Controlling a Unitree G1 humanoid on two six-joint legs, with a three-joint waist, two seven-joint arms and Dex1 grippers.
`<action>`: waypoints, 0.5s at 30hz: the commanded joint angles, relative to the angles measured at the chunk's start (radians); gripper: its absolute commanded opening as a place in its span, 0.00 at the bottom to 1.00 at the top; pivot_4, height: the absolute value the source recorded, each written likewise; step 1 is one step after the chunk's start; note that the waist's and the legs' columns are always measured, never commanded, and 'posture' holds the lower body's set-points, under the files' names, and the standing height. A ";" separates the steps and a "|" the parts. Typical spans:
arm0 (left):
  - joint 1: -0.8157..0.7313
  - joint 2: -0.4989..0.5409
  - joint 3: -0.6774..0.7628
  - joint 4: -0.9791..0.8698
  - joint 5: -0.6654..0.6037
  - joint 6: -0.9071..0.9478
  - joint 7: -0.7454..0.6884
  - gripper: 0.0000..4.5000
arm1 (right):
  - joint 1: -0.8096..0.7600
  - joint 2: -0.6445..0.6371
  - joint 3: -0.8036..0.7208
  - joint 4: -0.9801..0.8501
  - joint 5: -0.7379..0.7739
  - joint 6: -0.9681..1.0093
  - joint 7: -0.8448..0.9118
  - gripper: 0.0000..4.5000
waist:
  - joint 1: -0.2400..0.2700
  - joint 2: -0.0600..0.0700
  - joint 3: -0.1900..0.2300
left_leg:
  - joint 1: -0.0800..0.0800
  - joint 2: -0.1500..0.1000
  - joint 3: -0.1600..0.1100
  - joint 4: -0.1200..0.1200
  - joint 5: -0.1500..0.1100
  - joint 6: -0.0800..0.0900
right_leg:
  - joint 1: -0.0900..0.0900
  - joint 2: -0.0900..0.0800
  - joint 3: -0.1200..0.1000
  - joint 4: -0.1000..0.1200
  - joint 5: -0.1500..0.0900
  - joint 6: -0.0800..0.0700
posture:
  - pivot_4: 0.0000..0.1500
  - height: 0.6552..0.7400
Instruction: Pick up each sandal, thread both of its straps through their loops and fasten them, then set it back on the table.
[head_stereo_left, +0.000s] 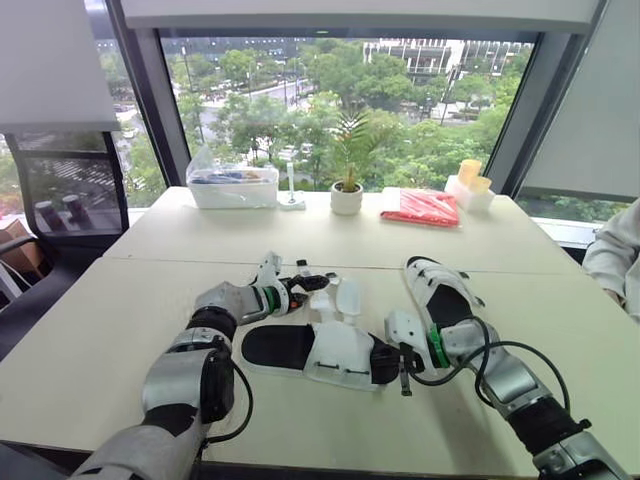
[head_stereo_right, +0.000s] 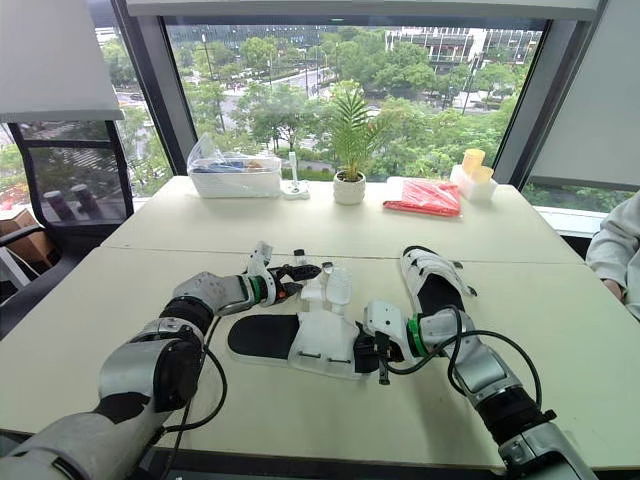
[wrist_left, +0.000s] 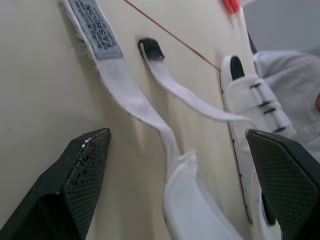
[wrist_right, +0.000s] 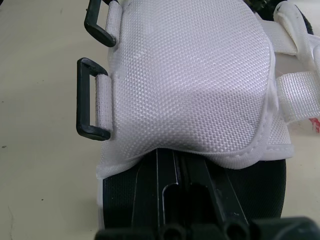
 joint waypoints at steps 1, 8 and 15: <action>-0.008 -0.011 0.036 0.042 -0.002 -0.072 0.080 0.99 | 0.029 0.001 0.046 0.015 -0.050 0.031 0.000 0.00 | 0.000 0.000 -0.001 | 0.000 0.000 0.000 0.000 0.000 0.000 | 0.000 0.000 0.000 0.000 0.000 0.000 | 1.00 0.97; -0.002 -0.034 0.103 0.078 -0.017 -0.197 0.193 0.94 | 0.027 -0.001 0.049 0.009 -0.060 0.031 0.000 0.00 | -0.001 0.000 -0.007 | 0.000 0.000 0.000 -0.001 0.000 0.000 | 0.000 0.000 0.000 0.000 0.000 0.000 | 1.00 0.97; 0.000 -0.037 0.150 0.094 -0.031 -0.249 0.242 0.20 | 0.027 -0.001 0.059 0.008 -0.068 0.028 -0.001 0.00 | -0.003 0.000 -0.007 | 0.000 0.000 0.000 -0.002 0.000 0.000 | -0.001 0.000 0.000 0.000 0.000 0.000 | 1.00 0.97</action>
